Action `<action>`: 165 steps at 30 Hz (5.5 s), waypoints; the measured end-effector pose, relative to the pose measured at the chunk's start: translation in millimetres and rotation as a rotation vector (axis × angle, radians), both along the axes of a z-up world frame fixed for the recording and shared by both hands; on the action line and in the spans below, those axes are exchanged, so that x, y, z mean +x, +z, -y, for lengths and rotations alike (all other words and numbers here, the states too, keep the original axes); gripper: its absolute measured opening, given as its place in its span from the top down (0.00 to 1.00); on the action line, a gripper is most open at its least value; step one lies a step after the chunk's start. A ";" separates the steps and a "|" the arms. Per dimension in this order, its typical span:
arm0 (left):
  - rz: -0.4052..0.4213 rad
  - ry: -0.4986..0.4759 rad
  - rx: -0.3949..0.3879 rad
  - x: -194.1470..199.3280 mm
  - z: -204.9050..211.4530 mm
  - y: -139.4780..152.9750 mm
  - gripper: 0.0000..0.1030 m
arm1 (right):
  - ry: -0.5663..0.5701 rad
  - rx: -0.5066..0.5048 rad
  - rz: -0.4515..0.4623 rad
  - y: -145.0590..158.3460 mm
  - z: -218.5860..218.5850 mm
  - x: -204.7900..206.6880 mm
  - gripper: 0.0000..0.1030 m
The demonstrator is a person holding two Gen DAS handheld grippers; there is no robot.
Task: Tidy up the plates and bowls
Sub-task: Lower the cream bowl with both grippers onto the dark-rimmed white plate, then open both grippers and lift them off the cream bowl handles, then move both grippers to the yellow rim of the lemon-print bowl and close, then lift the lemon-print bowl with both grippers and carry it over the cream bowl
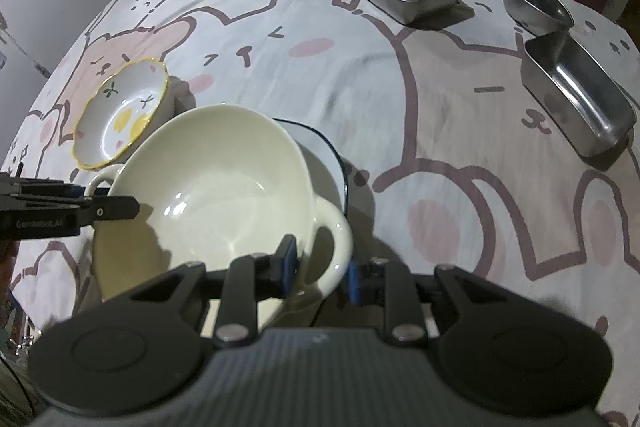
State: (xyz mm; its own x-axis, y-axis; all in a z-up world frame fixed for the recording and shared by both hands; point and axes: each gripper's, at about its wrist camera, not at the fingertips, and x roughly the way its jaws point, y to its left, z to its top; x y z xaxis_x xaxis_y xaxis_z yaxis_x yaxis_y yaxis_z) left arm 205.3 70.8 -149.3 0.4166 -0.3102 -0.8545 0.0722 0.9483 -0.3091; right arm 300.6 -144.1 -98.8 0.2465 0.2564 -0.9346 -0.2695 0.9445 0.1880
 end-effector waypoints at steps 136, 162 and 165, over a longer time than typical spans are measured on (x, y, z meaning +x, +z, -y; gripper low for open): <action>-0.076 0.379 0.058 41.4 -120.0 -7.2 0.58 | 0.178 0.151 -0.014 -42.4 -185.9 130.7 0.72; 0.051 0.347 0.062 45.4 -95.6 40.8 0.91 | 0.162 0.128 0.079 -24.2 -183.9 112.9 0.89; 0.110 0.323 0.056 41.4 -81.6 64.9 0.91 | 0.122 0.161 0.109 -2.6 -166.6 108.3 0.89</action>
State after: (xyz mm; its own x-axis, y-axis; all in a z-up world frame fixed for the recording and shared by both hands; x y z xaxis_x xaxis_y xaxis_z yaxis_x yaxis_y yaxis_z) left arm 246.8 152.3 -84.3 0.5763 -0.1008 -0.8110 -0.2047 0.9429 -0.2627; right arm 408.9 22.5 -101.4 0.3020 0.4346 -0.8485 -0.4069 0.8637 0.2975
